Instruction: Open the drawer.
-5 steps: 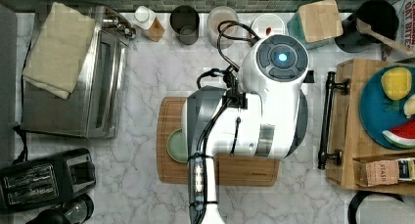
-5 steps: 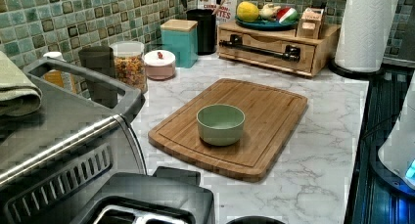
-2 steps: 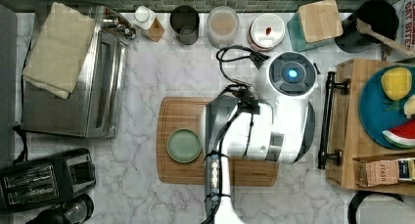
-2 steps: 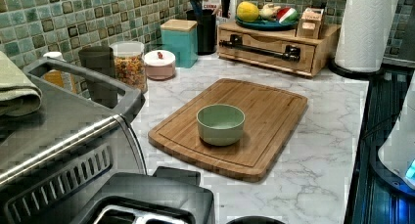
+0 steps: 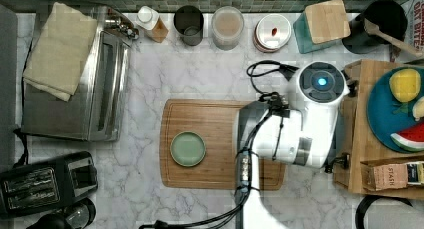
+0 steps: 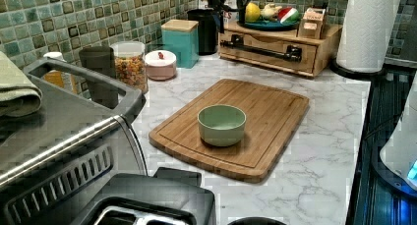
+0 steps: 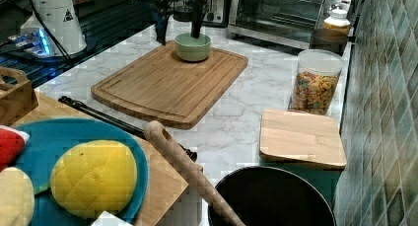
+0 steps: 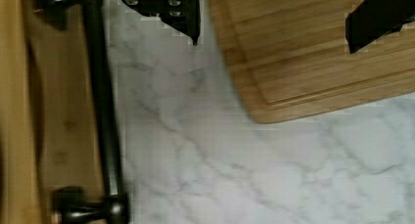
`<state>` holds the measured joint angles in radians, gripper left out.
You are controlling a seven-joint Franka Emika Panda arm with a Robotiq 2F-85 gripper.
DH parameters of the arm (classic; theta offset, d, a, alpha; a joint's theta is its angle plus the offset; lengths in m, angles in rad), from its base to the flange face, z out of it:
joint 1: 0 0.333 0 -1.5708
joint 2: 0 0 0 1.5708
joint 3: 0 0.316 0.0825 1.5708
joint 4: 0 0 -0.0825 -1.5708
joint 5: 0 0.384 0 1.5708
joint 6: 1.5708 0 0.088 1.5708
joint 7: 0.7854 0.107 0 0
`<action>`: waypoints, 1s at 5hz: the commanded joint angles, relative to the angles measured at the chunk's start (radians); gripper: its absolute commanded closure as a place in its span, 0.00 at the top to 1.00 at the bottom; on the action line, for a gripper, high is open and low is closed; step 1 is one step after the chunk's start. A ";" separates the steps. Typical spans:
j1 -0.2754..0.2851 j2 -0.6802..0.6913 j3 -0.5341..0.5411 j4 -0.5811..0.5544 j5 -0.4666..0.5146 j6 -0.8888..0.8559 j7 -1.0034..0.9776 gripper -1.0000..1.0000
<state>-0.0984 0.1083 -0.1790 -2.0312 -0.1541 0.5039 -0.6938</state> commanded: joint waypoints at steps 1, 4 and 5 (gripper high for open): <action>-0.077 -0.012 -0.029 -0.054 -0.068 0.140 -0.138 1.00; -0.116 0.061 -0.063 -0.110 -0.149 0.328 -0.254 1.00; -0.130 0.119 -0.075 -0.067 -0.125 0.326 -0.305 1.00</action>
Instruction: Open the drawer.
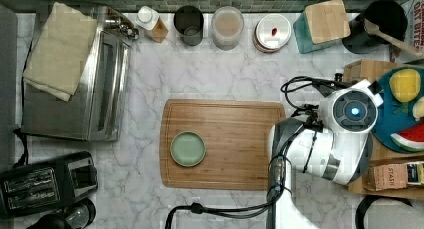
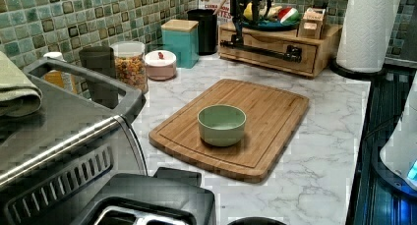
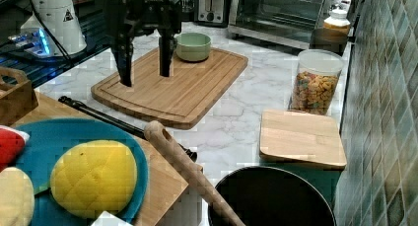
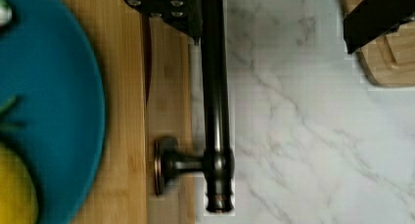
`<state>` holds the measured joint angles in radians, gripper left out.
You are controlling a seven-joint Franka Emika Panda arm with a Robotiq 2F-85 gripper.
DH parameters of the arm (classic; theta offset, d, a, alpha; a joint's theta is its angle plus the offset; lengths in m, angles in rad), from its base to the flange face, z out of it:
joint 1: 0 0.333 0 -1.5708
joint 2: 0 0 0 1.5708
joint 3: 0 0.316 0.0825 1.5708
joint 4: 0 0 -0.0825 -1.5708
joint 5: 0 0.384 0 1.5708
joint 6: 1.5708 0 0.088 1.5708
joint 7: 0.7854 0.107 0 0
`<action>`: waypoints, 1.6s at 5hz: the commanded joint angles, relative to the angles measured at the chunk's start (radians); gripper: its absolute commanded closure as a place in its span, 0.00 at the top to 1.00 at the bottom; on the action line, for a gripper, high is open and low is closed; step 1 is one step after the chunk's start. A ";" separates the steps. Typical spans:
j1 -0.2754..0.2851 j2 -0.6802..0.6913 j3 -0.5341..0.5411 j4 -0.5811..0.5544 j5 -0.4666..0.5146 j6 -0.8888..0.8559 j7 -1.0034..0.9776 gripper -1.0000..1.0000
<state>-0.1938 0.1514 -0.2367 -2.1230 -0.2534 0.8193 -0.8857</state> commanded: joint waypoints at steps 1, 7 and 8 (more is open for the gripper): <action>-0.040 0.105 -0.037 0.048 -0.060 0.004 -0.096 1.00; -0.116 0.211 -0.001 0.012 0.060 0.163 -0.129 1.00; -0.119 0.210 0.015 0.013 0.073 0.143 -0.131 1.00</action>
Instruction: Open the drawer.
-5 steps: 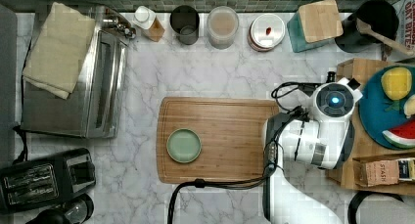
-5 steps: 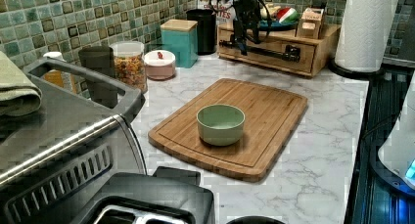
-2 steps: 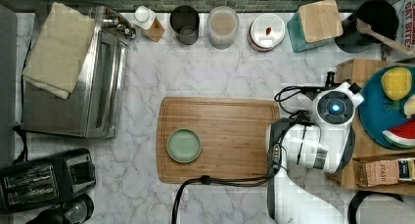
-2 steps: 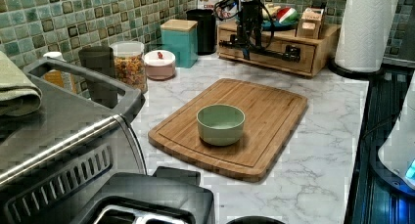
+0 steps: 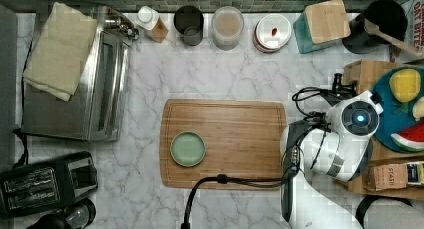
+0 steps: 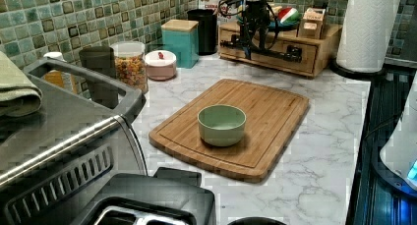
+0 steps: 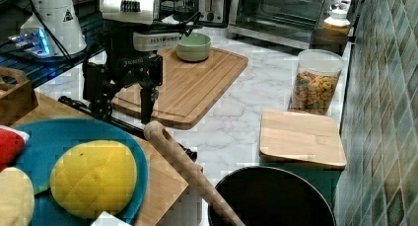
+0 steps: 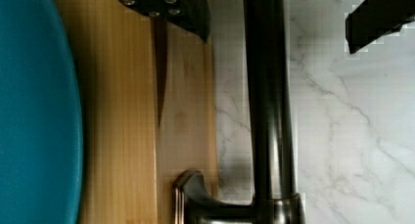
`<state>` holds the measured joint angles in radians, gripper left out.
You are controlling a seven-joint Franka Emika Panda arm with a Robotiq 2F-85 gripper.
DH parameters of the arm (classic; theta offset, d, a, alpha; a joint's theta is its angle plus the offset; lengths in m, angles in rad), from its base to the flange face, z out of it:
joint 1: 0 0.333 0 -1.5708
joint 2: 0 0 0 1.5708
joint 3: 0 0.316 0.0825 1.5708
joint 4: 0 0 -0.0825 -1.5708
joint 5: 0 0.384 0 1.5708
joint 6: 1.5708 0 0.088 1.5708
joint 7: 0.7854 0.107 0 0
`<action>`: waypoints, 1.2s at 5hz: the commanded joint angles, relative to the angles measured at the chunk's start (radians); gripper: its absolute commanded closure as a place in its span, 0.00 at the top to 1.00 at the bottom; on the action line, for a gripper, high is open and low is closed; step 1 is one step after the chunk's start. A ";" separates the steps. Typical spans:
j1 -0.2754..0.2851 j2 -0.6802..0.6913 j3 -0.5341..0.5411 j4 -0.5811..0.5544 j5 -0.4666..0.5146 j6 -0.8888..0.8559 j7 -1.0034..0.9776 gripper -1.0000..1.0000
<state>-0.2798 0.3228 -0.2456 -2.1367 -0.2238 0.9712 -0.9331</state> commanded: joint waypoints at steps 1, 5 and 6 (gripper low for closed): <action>-0.035 0.055 0.046 0.016 0.072 0.032 -0.089 1.00; 0.061 -0.039 0.108 -0.063 0.102 0.032 0.006 1.00; 0.063 -0.030 0.166 -0.048 0.167 -0.010 -0.046 1.00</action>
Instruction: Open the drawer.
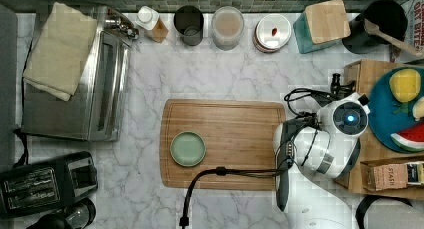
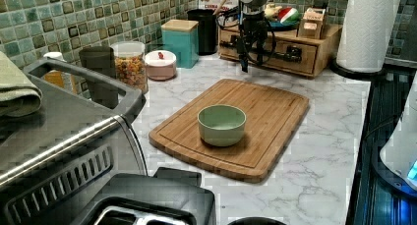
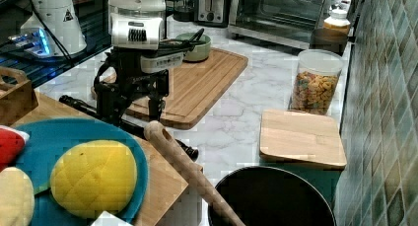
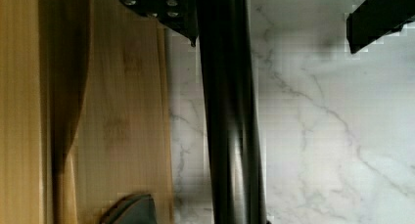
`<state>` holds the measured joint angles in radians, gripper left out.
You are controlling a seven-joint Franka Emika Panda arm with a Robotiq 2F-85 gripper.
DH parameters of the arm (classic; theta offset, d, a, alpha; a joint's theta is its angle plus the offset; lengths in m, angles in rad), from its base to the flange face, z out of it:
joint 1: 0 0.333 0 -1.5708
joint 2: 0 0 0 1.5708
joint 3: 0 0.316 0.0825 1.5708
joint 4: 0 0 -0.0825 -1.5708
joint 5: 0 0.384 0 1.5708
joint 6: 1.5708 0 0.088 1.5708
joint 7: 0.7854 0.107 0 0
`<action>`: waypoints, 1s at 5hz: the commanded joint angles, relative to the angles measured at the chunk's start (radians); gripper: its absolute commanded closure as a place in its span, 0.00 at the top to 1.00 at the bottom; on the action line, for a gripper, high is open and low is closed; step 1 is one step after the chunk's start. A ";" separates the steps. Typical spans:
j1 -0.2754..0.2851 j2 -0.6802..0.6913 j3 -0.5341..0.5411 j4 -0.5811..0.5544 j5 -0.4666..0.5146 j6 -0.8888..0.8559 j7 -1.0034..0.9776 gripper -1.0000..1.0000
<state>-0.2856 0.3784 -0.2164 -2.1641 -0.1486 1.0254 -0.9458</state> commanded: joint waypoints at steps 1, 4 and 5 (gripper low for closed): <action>0.125 -0.123 0.144 -0.055 0.068 -0.090 0.053 1.00; 0.221 -0.147 0.208 -0.076 0.097 -0.126 0.284 1.00; 0.224 -0.145 0.244 -0.065 0.137 -0.148 0.310 1.00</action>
<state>-0.1326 0.2925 -0.0624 -2.2168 -0.0622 0.8882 -0.6895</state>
